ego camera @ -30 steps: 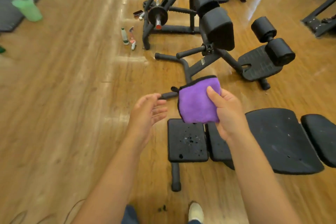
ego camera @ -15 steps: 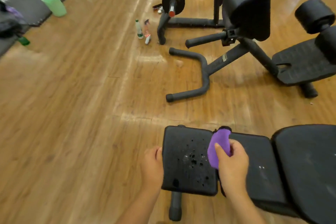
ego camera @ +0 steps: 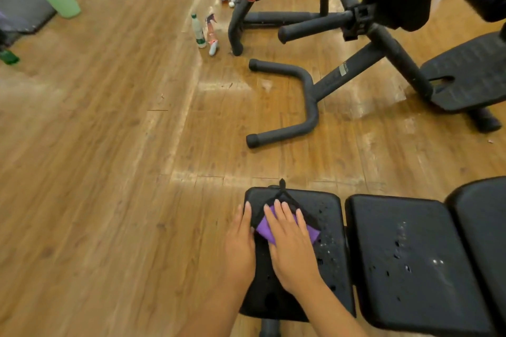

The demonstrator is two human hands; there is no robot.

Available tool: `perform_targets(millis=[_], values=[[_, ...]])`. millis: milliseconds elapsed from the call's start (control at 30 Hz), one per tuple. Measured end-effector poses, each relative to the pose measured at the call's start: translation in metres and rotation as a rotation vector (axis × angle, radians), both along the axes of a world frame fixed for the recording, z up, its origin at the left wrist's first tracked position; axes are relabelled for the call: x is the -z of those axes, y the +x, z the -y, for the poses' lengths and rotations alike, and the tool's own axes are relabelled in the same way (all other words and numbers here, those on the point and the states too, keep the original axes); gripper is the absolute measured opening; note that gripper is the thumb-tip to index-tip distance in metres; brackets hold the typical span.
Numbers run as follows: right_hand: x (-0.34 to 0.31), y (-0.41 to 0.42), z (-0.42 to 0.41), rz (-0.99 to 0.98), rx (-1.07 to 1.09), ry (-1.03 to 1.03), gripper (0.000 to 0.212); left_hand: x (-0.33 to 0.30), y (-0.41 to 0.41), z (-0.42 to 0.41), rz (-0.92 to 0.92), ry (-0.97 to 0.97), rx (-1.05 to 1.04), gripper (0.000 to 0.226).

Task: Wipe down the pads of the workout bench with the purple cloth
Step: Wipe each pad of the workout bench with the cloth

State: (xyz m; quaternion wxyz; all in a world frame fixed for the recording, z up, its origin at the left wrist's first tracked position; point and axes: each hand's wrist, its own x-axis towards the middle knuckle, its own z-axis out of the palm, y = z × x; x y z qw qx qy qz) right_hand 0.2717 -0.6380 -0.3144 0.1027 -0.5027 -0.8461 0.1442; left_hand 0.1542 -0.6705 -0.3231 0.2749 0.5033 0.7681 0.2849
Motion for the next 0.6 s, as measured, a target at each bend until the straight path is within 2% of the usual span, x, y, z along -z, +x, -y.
perform_targets(millis=[100, 200, 267, 433, 600], values=[[0.001, 0.011, 0.023, 0.073, -0.101, -0.02, 0.058, 0.003, 0.001, 0.001, -0.039, -0.034, 0.054, 0.061], [0.02, 0.037, 0.066, 0.132, -0.259, 0.066, 0.059, 0.005, 0.007, 0.001, -0.104, -0.041, 0.022, 0.057], [0.026, 0.05, 0.077, 0.146, -0.285, 0.091, 0.061, 0.007, 0.011, 0.003, -0.207, -0.015, 0.052, 0.057], [0.016, 0.041, 0.051, 0.112, -0.152, 0.046, 0.062, 0.019, 0.004, 0.007, -0.268, 0.082, 0.084, 0.052], [0.008, 0.013, -0.037, 0.159, 0.048, 0.021, 0.054, 0.02, 0.005, 0.007, -0.35, 0.088, 0.086, 0.051]])
